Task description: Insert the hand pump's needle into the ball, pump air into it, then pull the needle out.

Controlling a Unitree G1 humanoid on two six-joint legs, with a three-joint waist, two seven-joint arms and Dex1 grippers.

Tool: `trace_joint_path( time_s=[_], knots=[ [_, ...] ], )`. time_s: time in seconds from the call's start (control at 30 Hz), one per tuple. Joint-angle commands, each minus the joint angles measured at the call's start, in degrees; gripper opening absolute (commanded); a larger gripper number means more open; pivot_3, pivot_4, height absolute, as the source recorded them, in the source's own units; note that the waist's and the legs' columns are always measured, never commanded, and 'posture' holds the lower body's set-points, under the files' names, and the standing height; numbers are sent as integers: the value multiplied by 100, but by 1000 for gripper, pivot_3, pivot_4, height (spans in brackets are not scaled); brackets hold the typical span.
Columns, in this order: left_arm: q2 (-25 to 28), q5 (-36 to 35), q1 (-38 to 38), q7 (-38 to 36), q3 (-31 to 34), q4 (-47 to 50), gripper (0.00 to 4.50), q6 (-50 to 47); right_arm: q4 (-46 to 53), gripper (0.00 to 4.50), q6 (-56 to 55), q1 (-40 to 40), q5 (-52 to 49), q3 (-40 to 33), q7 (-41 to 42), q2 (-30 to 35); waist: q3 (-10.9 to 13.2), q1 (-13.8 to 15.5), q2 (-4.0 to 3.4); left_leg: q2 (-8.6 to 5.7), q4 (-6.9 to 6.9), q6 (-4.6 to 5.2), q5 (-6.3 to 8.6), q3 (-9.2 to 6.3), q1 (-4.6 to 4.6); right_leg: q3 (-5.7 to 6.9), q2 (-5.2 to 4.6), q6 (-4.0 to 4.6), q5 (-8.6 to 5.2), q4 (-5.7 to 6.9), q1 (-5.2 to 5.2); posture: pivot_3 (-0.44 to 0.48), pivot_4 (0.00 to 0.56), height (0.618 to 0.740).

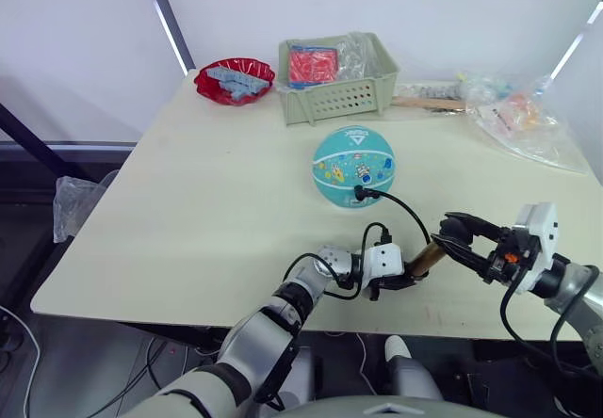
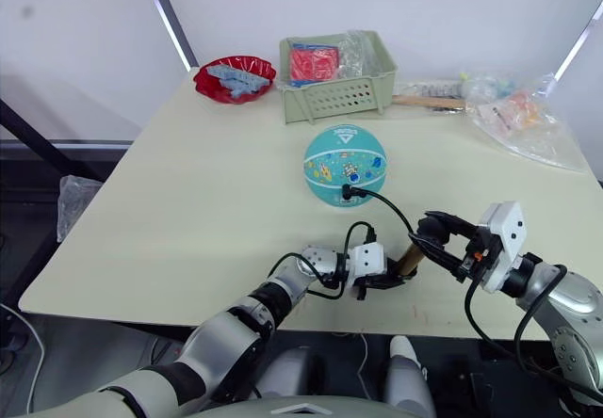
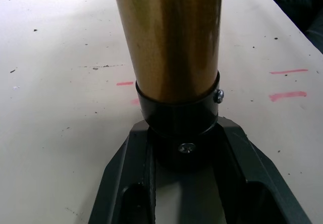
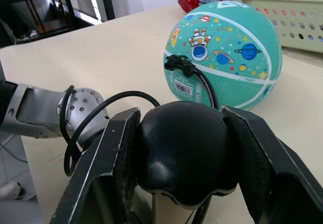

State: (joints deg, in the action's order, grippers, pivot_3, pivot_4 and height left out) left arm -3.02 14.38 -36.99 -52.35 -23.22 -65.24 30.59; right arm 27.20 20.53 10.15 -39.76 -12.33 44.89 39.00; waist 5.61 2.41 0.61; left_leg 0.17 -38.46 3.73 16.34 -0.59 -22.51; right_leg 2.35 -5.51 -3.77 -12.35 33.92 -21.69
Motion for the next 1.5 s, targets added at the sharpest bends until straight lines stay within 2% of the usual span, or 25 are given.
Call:
trace_joint_path(
  time_s=[0.03, 0.17, 0.43, 0.67, 0.83, 1.17, 1.5],
  knots=[
    [93, 558, 360, -320, -539, -486, 1123, -184, 89, 2066, 142, -226, -336, -633, 26, 217, 9, 3, -14, -1, 0, 0, 0, 0, 0, 0, -1, 0, 0, -1, 0, 0, 150, 738],
    [95, 563, 363, -334, -543, -486, 1123, -176, 191, 2066, 558, -688, -1127, -1402, 68, 709, 47, 13, -32, -10, -5, 0, 0, 3, -12, 0, -11, -3, 2, -2, -5, 0, 150, 738],
    [104, 568, 376, -337, -547, -488, 1123, -177, 31, 2066, 1087, -1256, -2021, -2336, 48, 1273, 80, 34, -38, -15, -10, 1, 0, 1, -25, 5, -16, -5, 2, -2, -5, 0, 150, 738],
    [113, 575, 370, -332, -549, -491, 1123, -175, 30, 2066, 1554, -1616, -2688, -2840, -81, 1693, 83, 34, -36, -15, -11, 0, 0, 1, -25, 4, -19, -5, 2, -2, -5, 0, 150, 738],
    [110, 581, 360, -343, -555, -498, 1123, -176, 30, 2066, 1695, -1689, -2860, -2940, -148, 1693, 86, 37, -33, -15, -11, 0, 0, 2, -26, 3, -21, -5, 3, -2, -6, 0, 150, 738],
    [108, 585, 349, -324, -551, -510, 1123, -185, 339, 2066, 1475, -521, -1726, -1789, 197, 1130, 65, 17, -5, -9, -10, 1, 0, -2, -18, 5, -12, -5, 1, 0, -3, 0, 150, 738],
    [108, 575, 355, -304, -539, -502, 1123, -195, -81, 2066, 602, 31, -389, -385, 348, 310, 42, -4, 13, -5, -9, 0, 0, -3, -8, 4, -3, -5, 1, 3, -2, 0, 150, 738]
  ],
)
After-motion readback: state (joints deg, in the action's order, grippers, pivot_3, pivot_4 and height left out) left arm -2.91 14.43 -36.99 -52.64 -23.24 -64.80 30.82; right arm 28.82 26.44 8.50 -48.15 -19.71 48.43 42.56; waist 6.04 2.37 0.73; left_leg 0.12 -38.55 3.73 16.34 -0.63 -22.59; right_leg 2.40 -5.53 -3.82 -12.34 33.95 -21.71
